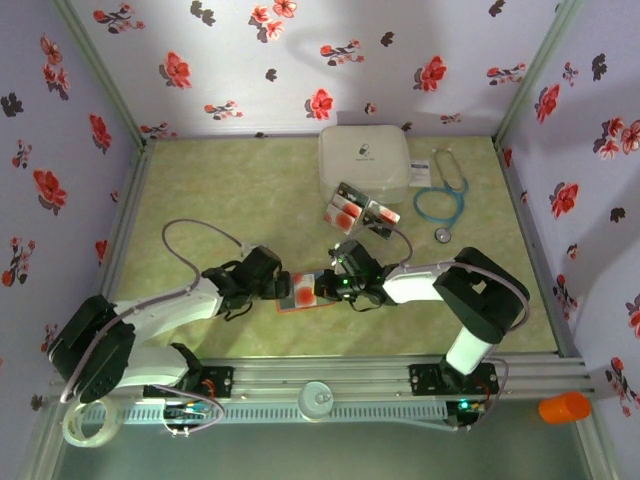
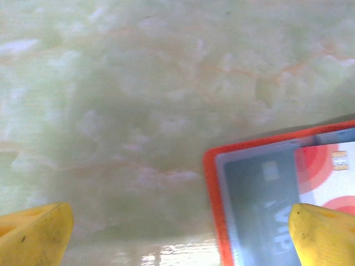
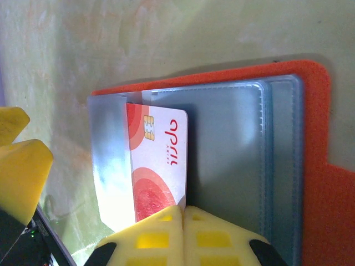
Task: Put the credit cards into the card holder
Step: Insert the credit card into the card slot.
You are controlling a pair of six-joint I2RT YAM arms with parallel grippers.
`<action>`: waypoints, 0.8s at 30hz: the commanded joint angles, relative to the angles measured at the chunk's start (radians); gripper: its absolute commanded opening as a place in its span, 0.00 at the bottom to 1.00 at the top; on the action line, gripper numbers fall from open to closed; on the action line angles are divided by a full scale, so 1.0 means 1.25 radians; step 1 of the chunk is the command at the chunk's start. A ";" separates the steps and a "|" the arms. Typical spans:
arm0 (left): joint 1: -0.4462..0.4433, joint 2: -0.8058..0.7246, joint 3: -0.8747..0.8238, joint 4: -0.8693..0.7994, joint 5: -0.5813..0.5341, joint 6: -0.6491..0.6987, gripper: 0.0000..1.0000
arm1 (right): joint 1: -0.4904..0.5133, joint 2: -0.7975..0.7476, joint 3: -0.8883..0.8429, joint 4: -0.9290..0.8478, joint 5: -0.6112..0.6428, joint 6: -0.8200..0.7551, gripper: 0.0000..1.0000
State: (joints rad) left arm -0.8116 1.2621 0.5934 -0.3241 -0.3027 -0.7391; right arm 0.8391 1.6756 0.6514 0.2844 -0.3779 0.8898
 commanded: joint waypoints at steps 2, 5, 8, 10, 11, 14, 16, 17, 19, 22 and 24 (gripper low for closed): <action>0.007 -0.006 -0.034 -0.051 -0.031 -0.040 1.00 | 0.009 0.007 0.005 -0.087 0.011 -0.027 0.00; 0.007 0.007 -0.045 -0.047 -0.029 -0.046 1.00 | 0.009 0.000 0.011 -0.103 0.011 -0.032 0.00; 0.007 0.024 -0.055 -0.029 -0.023 -0.047 1.00 | 0.008 -0.003 0.023 -0.125 0.014 -0.040 0.00; 0.007 0.038 -0.060 -0.015 -0.017 -0.044 1.00 | 0.008 0.005 0.032 -0.129 0.009 -0.040 0.00; 0.007 0.047 -0.058 -0.012 -0.015 -0.042 1.00 | 0.008 0.013 0.037 -0.128 0.004 -0.038 0.00; 0.007 0.072 -0.054 0.005 -0.008 -0.034 1.00 | 0.012 0.036 0.054 -0.127 -0.006 -0.037 0.00; 0.007 0.085 -0.053 0.013 -0.006 -0.030 1.00 | 0.015 0.047 0.066 -0.132 -0.012 -0.039 0.00; 0.007 0.090 -0.053 0.016 -0.006 -0.027 1.00 | 0.017 0.053 0.073 -0.136 -0.014 -0.040 0.00; 0.007 0.096 -0.053 0.023 -0.004 -0.026 1.00 | 0.019 0.060 0.085 -0.146 -0.016 -0.046 0.00; 0.007 0.100 -0.054 0.028 -0.001 -0.022 1.00 | 0.021 0.064 0.100 -0.166 -0.024 -0.060 0.00; 0.007 0.098 -0.055 0.032 -0.001 -0.019 1.00 | 0.021 0.051 0.113 -0.203 -0.020 -0.087 0.08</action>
State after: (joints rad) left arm -0.8078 1.3365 0.5430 -0.3454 -0.3222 -0.7723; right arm 0.8524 1.7264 0.7738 0.1432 -0.4042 0.8406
